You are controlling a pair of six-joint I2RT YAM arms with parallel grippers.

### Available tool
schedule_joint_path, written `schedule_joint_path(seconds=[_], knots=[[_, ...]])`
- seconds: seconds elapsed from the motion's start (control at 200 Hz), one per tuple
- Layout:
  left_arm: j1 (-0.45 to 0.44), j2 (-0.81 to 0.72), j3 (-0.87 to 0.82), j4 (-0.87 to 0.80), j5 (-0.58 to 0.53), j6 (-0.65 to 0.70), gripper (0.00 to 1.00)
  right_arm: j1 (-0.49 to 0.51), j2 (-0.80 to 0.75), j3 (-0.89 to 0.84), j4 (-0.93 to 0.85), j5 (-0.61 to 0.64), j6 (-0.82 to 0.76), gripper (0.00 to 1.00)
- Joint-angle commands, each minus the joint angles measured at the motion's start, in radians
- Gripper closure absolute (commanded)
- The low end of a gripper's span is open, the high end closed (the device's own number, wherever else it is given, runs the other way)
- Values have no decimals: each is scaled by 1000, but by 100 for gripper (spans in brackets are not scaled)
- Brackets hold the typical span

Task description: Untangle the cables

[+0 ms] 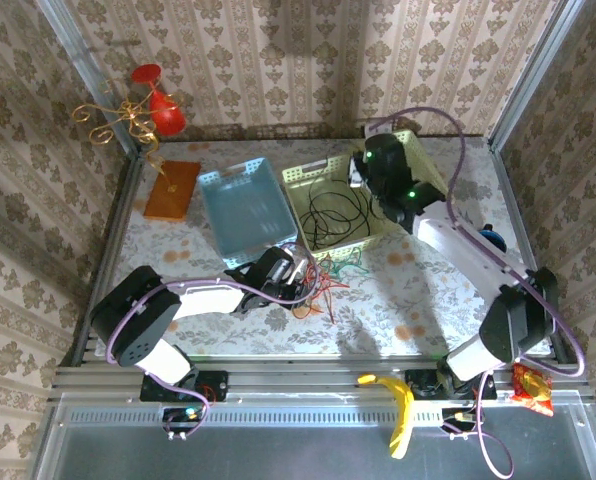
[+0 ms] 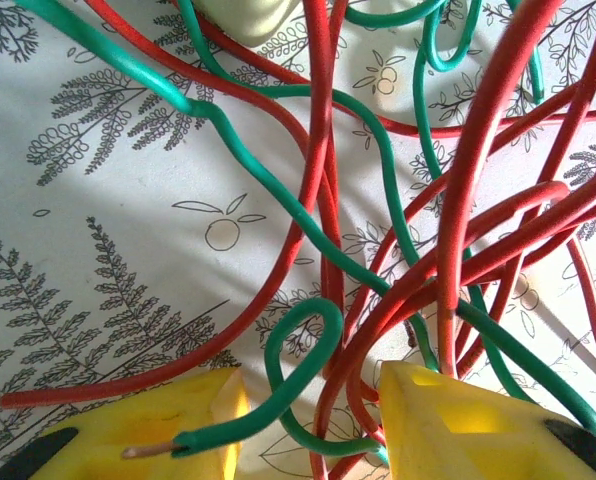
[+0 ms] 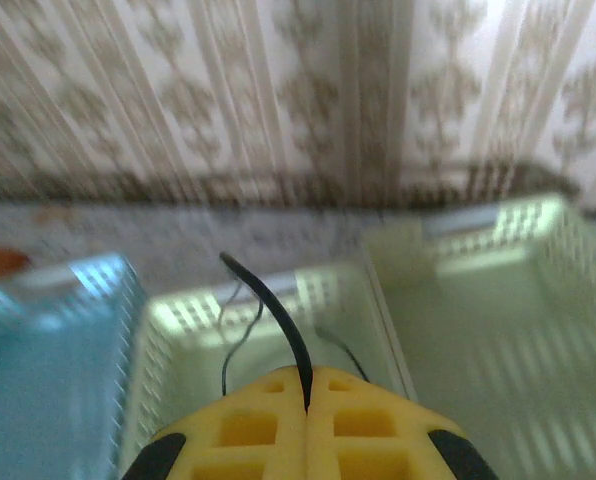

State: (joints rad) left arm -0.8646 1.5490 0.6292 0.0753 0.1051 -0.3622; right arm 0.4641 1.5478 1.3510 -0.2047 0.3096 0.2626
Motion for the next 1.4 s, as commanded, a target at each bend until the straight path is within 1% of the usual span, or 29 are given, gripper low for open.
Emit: schedule_joint_path(seconds=[0.0, 0.13, 0.24, 0.33, 0.46, 0.485, 0.535, 0.565, 0.61, 0.69, 0.825, 0.935, 1.04, 1.12, 1.205, 1.29, 1.395], knots=[[-2, 17, -19, -90, -33, 14, 58, 5, 58, -66, -136, -15, 96, 100], [-1, 17, -13, -101, -32, 25, 58, 5, 122, -114, -177, -68, 166, 100], [-1, 16, -14, -100, -31, 26, 58, 5, 171, -116, -210, -101, 197, 100], [-2, 12, -18, -97, -37, 21, 58, 5, 194, -119, -229, -99, 215, 100], [-3, -1, -28, -92, -49, 12, 58, 5, 187, -131, -233, -79, 227, 100], [-5, -4, -29, -90, -51, 11, 58, 4, 181, -132, -233, -76, 227, 94], [-4, -6, -32, -88, -53, 11, 58, 4, 162, -133, -232, -64, 225, 74], [-4, -8, -33, -88, -54, 11, 58, 4, 147, -136, -231, -51, 225, 65], [-4, -9, -31, -88, -57, 12, 58, 4, 119, -145, -221, -41, 221, 58], [-7, -9, -32, -85, -62, 10, 58, 4, 59, -173, -189, -29, 212, 54], [-9, -3, -33, -74, -64, 6, 58, 5, -41, -224, -168, -22, 201, 52], [-13, 0, -32, -72, -70, 6, 58, 7, -141, -308, -161, -35, 207, 52], [-14, 0, -35, -71, -74, 5, 58, 7, -249, -418, -135, -114, 200, 52], [-15, 0, -37, -66, -73, 7, 59, 8, -289, -493, -118, -196, 187, 52], [-13, 6, -36, -63, -70, 7, 59, 10, -289, -542, -106, -266, 187, 52], [-16, 9, -31, -65, -68, 10, 59, 11, -248, -565, -88, -319, 185, 52], [-16, 8, -28, -69, -67, 9, 59, 18, -164, -552, -77, -329, 181, 52]])
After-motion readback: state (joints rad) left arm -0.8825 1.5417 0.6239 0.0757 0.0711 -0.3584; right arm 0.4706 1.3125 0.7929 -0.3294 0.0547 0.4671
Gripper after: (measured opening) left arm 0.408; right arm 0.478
